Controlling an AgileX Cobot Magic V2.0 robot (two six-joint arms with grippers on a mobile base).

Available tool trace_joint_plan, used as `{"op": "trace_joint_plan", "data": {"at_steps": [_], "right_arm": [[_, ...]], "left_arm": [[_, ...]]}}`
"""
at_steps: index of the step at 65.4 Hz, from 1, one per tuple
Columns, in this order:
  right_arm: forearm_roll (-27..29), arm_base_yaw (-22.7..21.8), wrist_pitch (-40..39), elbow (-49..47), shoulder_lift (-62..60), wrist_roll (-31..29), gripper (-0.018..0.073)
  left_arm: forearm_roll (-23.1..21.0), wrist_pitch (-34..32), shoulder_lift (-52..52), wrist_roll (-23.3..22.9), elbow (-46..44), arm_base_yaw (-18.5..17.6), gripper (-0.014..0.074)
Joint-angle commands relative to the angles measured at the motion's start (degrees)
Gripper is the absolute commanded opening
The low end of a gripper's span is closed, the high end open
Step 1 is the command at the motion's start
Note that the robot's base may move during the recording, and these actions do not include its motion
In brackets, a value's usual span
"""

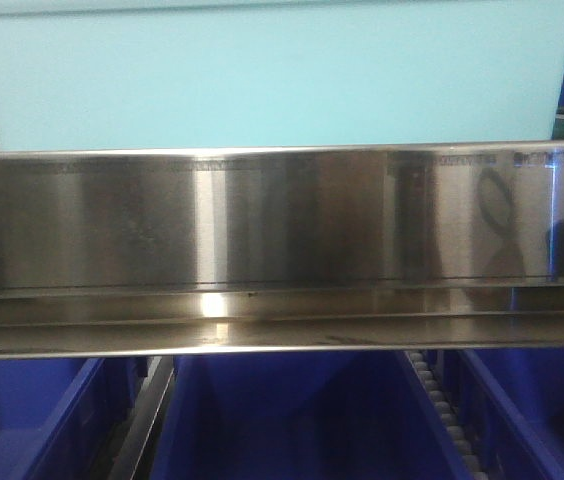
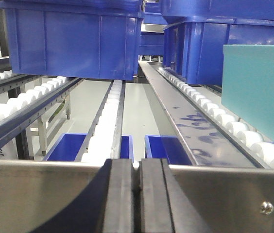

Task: Move two blue bins to right shelf middle

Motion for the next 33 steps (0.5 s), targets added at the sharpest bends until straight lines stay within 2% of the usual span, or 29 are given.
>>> {"op": "trace_joint_plan", "data": {"at_steps": [1,33], "right_arm": [[-0.1,-0.1,-1.1,0.0,-0.2,-0.1,-0.0162],[-0.1,-0.1,-1.1,0.0,-0.2,-0.1,-0.0162]], "left_arm": [[0.0,-0.9,-0.2,0.2,-0.2,-0.3,-0.0111],[0.0,-0.9,-0.2,0.2,-0.2,-0.3,-0.0111]]}}
